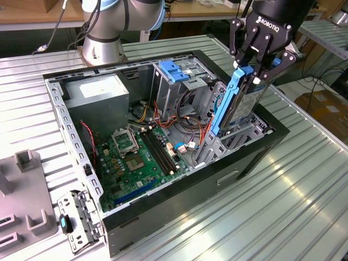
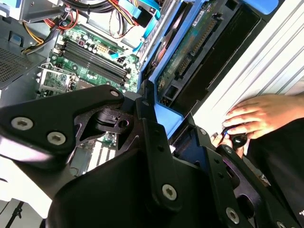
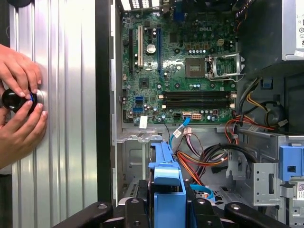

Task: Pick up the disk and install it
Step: 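Insert the disk into the insertion slot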

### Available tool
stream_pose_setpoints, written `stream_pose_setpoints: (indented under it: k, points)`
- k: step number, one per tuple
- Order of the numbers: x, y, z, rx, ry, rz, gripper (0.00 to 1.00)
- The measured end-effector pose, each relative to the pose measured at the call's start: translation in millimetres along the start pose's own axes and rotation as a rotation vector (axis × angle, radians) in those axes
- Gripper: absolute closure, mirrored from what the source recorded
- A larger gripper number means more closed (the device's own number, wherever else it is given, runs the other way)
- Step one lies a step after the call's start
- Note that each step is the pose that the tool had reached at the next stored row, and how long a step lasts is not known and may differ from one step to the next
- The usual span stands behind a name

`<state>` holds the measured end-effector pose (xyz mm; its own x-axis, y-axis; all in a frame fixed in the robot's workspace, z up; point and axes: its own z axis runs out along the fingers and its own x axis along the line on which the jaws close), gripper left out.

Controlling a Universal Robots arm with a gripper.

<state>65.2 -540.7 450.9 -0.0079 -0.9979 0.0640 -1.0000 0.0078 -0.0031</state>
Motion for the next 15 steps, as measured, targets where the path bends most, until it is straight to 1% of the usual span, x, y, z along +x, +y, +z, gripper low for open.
stream_pose_setpoints:
  k: [12,15]
  points:
    - [1.7,-0.2,2.0,-0.0006,0.0001,0.0,0.63]
    - [1.8,-0.3,3.7,-0.0008,-0.0001,0.0,0.63]
